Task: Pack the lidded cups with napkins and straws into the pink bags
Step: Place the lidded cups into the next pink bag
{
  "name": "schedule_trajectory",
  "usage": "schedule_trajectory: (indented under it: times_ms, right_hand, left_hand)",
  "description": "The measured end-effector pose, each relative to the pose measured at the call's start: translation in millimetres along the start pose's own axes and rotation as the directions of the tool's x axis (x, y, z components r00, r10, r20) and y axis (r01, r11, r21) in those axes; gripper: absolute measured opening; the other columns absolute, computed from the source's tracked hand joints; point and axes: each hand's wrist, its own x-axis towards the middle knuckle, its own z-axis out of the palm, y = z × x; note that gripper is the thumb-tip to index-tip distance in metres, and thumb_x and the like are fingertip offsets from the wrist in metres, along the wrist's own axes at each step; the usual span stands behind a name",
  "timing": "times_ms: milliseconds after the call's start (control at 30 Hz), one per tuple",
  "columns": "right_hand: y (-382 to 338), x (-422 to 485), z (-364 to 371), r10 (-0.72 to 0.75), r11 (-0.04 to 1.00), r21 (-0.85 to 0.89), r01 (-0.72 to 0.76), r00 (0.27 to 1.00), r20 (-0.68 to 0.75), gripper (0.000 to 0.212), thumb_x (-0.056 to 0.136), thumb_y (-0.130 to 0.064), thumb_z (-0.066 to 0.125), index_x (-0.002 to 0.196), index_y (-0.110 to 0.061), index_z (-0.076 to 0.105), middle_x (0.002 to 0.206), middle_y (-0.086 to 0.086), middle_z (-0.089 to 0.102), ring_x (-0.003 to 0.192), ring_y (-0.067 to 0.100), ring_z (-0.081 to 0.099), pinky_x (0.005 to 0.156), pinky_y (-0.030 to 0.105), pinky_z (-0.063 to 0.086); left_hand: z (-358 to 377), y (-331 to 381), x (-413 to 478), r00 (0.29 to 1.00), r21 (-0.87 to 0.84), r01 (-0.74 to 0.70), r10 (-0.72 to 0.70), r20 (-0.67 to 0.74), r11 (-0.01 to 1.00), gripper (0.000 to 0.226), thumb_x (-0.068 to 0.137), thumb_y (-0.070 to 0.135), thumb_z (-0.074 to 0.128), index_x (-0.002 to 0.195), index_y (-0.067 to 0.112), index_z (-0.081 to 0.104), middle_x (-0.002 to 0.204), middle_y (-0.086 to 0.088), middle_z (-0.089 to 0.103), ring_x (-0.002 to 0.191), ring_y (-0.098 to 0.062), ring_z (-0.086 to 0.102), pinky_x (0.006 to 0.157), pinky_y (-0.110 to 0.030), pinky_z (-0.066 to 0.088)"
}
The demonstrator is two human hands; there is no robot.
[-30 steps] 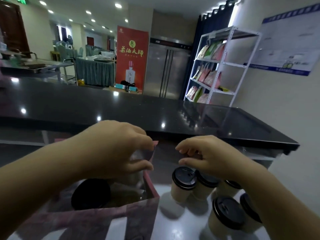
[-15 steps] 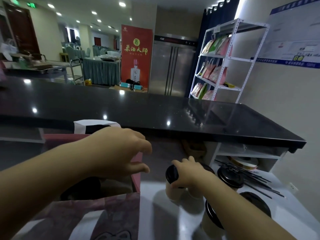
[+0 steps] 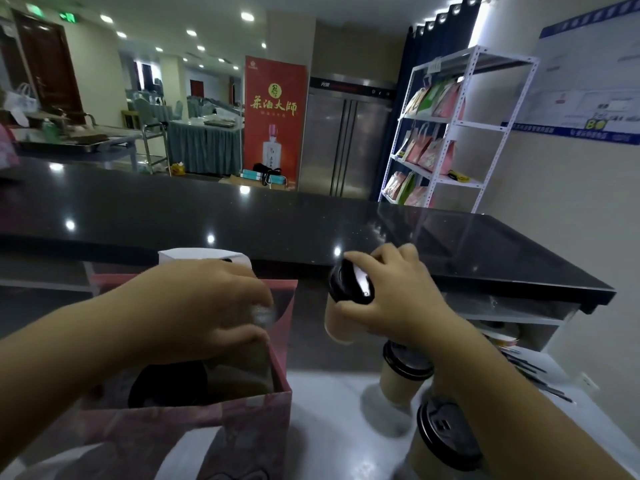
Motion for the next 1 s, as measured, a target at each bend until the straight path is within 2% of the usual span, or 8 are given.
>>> schedule_trajectory:
  times_ms: [100, 167, 333, 500, 633, 800, 900, 1000]
  right_hand:
    - [-21, -1, -41, -0.062, 0.991, 0.103, 0.082, 0.981, -0.182, 0.076, 0.069, -0.068, 0.048, 0.138, -0.039, 0.036, 0.109, -0.005, 0.041, 0.104, 0.016, 0.026, 0.083, 0.031, 0.029]
    - [-35, -2, -61, -0.091, 0.966, 0.213, 0.146, 0.965, -0.247, 0.074, 0.068, -0.066, 0.049, 0.136, -0.04, 0.038, 0.106, -0.008, 0.041, 0.106, 0.013, 0.026, 0.084, 0.031, 0.031]
    - [-78, -1, -75, -0.207, 0.881, 0.371, 0.295, 0.944, -0.259, 0.074, 0.065, -0.068, 0.045, 0.133, -0.041, 0.039, 0.107, -0.008, 0.044, 0.109, 0.015, 0.031, 0.088, 0.023, 0.035]
    - [-112, 8, -50, -0.376, 0.853, 0.354, 0.383, 0.922, -0.093, 0.072, 0.069, -0.067, 0.051, 0.134, -0.042, 0.035, 0.11, -0.009, 0.04, 0.105, 0.012, 0.03, 0.087, 0.029, 0.042]
    - [-126, 13, -24, -0.519, 0.824, 0.315, 0.47, 0.85, 0.09, 0.072, 0.071, -0.065, 0.061, 0.134, -0.044, 0.032, 0.113, -0.014, 0.036, 0.108, 0.009, 0.026, 0.09, 0.029, 0.043]
    - [-133, 20, 1, -0.593, 0.805, 0.198, 0.559, 0.755, 0.279, 0.075, 0.065, -0.059, 0.065, 0.132, -0.045, 0.032, 0.117, -0.015, 0.035, 0.111, 0.008, 0.028, 0.087, 0.024, 0.043]
    - [-137, 25, 18, -0.576, 0.806, 0.115, 0.581, 0.723, 0.381, 0.075, 0.065, -0.058, 0.065, 0.131, -0.046, 0.031, 0.118, -0.013, 0.038, 0.106, 0.011, 0.033, 0.077, 0.022, 0.04]
    - [-139, 29, 33, -0.519, 0.826, 0.043, 0.562, 0.727, 0.449, 0.075, 0.065, -0.055, 0.068, 0.128, -0.044, 0.029, 0.121, -0.01, 0.043, 0.104, 0.013, 0.036, 0.07, 0.024, 0.038]
  left_hand:
    - [1, -15, -11, 1.0, -0.019, 0.024, -0.024, -0.011, 1.0, 0.054, 0.068, 0.074, 0.031, 0.111, 0.048, 0.051, 0.101, 0.03, 0.052, 0.083, 0.013, 0.049, 0.071, -0.01, 0.044]
    - [1, -26, -21, 0.999, -0.045, 0.051, -0.052, -0.009, 0.998, 0.054, 0.067, 0.077, 0.032, 0.109, 0.049, 0.052, 0.101, 0.028, 0.056, 0.085, 0.01, 0.052, 0.073, -0.015, 0.048]
    - [8, -51, -50, 0.99, -0.082, 0.139, -0.141, -0.013, 0.987, 0.058, 0.063, 0.082, 0.029, 0.106, 0.051, 0.053, 0.097, 0.03, 0.055, 0.085, 0.011, 0.052, 0.073, -0.015, 0.048]
    - [17, -73, -80, 0.971, -0.097, 0.239, -0.237, 0.027, 0.966, 0.056, 0.066, 0.076, 0.038, 0.109, 0.046, 0.056, 0.102, 0.027, 0.057, 0.089, 0.006, 0.055, 0.079, -0.022, 0.049]
    - [25, -90, -96, 0.957, -0.094, 0.288, -0.286, 0.04, 0.953, 0.058, 0.069, 0.067, 0.054, 0.122, 0.047, 0.046, 0.115, 0.032, 0.042, 0.104, 0.008, 0.046, 0.088, -0.014, 0.039]
    - [42, -103, -104, 0.938, -0.075, 0.325, -0.312, 0.148, 0.943, 0.102, 0.058, 0.072, 0.061, 0.141, 0.046, 0.007, 0.141, 0.03, 0.01, 0.121, 0.011, 0.009, 0.101, -0.014, 0.017]
    - [49, -102, -106, 0.936, -0.044, 0.295, -0.279, 0.215, 0.955, 0.113, 0.049, 0.08, 0.056, 0.126, 0.057, -0.024, 0.144, 0.029, -0.016, 0.132, 0.002, -0.007, 0.108, -0.021, 0.009]
    - [51, -98, -107, 0.936, -0.029, 0.269, -0.255, 0.241, 0.963, 0.118, 0.043, 0.082, 0.051, 0.117, 0.059, -0.038, 0.139, 0.03, -0.029, 0.133, 0.0, -0.016, 0.112, -0.027, 0.006]
